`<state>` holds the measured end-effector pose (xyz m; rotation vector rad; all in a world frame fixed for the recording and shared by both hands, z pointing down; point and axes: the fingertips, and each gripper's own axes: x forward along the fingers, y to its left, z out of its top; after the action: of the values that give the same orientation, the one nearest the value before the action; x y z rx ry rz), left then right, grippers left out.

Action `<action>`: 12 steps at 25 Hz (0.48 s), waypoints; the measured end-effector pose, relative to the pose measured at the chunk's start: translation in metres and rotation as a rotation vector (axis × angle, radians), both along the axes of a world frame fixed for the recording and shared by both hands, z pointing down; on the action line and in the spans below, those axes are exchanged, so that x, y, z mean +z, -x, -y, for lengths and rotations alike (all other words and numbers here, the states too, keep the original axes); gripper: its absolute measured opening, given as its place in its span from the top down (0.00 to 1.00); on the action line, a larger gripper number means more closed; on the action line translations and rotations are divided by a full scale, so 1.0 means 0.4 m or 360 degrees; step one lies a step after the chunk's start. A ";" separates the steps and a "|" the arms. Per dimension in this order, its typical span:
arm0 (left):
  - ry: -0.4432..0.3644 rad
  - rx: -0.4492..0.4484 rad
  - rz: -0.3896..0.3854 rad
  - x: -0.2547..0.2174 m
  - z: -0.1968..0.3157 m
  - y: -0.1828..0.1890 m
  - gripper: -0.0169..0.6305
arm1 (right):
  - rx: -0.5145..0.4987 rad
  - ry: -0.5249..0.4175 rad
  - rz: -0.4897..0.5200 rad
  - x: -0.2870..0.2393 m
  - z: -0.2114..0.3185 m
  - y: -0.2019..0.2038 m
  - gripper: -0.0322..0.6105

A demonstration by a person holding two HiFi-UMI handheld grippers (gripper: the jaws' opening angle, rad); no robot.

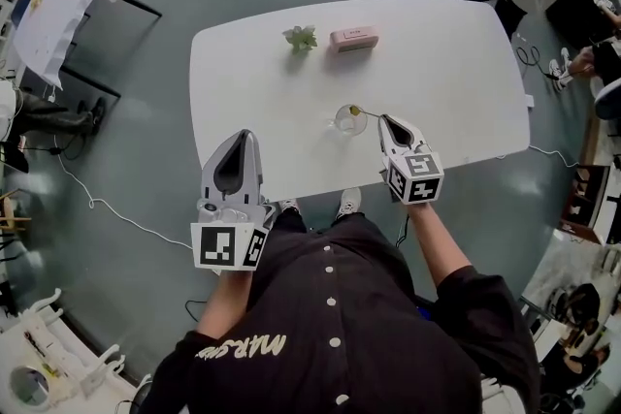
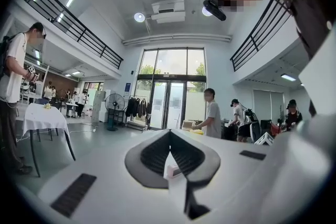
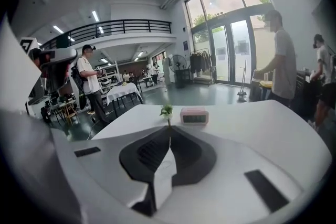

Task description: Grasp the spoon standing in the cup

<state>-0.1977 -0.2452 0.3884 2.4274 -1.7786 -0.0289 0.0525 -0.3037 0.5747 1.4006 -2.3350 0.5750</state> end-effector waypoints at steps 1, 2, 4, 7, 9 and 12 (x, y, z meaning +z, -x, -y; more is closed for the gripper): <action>-0.0003 0.0009 0.0000 -0.001 0.002 -0.005 0.96 | -0.0005 -0.0020 0.0016 -0.014 -0.001 -0.003 0.93; -0.0007 0.0017 -0.0001 -0.002 0.004 -0.010 0.96 | -0.0008 -0.0041 0.0033 -0.029 -0.002 -0.006 0.93; -0.0017 0.0033 -0.0003 -0.006 0.009 -0.017 0.96 | -0.0003 -0.0096 0.0063 -0.071 0.001 -0.011 0.93; -0.0036 0.0051 -0.0003 -0.015 0.013 -0.023 0.96 | 0.0014 -0.0209 0.0098 -0.155 0.001 -0.018 0.93; -0.0053 0.0061 -0.0002 -0.023 0.016 -0.024 0.96 | 0.0027 -0.0296 0.0128 -0.221 -0.002 -0.024 0.93; -0.0075 0.0072 -0.0003 -0.034 0.020 -0.022 0.96 | 0.0050 -0.0431 0.0174 -0.321 -0.007 -0.033 0.93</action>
<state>-0.1889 -0.2531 0.3748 2.4985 -1.7406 -0.0696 0.0655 -0.3008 0.4464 1.5603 -2.5588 0.3614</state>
